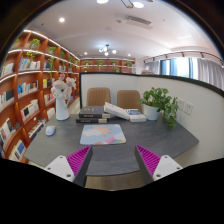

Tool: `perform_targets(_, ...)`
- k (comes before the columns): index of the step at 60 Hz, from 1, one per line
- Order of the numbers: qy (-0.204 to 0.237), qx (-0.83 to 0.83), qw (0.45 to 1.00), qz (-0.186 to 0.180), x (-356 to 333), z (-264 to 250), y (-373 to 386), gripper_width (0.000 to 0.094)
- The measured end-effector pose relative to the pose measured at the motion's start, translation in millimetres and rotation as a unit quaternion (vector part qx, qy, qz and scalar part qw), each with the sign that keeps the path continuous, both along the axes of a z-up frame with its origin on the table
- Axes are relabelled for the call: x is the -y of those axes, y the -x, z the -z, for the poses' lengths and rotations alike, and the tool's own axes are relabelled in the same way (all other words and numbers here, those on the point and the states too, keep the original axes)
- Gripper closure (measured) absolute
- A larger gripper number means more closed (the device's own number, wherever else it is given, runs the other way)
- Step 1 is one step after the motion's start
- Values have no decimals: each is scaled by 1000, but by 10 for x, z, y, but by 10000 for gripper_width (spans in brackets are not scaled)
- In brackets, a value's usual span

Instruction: Arrange mouse

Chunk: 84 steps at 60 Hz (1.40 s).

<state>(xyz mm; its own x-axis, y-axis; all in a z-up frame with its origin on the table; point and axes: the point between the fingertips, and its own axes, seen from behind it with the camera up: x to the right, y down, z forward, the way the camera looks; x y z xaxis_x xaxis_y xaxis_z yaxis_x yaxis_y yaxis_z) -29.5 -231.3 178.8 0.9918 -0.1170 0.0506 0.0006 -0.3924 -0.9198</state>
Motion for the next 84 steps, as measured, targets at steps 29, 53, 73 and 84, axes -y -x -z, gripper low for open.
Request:
perform_targets(29, 98, -30, 989, -106, -280, 1273, 1959, 83)
perform_targets(53, 137, -39, 977, -160, -1890, 1721, 3601, 74)
perform_targets(73, 157, -28, 976, -151, -3156, 1912, 4022, 237)
perform_targets(84, 185, -35, 970, -156, -3251, 1980, 3996, 495)
